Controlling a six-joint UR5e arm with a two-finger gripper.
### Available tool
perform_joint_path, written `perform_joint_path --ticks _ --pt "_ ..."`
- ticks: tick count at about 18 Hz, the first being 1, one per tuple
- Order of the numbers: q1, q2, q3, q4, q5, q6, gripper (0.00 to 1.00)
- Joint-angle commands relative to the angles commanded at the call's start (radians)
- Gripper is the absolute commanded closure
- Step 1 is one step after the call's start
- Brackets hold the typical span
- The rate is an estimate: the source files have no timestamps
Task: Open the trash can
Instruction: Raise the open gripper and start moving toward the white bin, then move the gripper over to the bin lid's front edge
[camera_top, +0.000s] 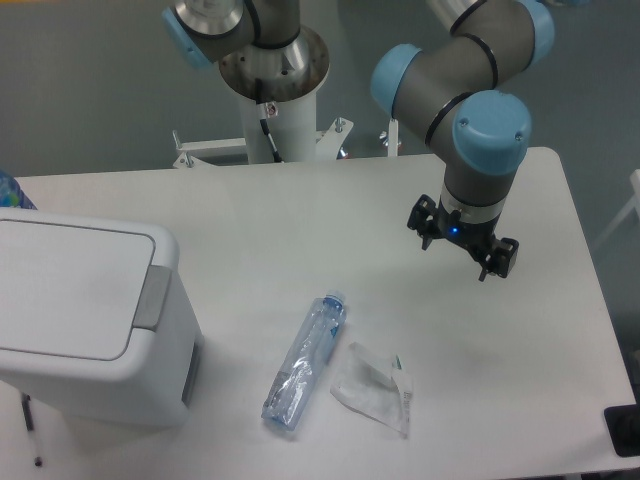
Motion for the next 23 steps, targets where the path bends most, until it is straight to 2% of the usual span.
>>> perform_joint_path --ticks 6,11,13,15,20,23 --pt "-0.003 0.000 0.009 -0.002 -0.011 0.000 0.00" --pt "-0.003 0.017 0.006 -0.023 -0.115 -0.020 0.00" --pt "0.015 0.020 0.002 -0.021 -0.213 -0.090 0.00" --pt "0.020 0.035 -0.003 -0.023 -0.244 -0.130 0.00" --pt "-0.012 0.106 -0.002 -0.015 -0.345 -0.309 0.00" --pt "-0.054 0.123 0.017 -0.012 -0.386 -0.444 0.00"
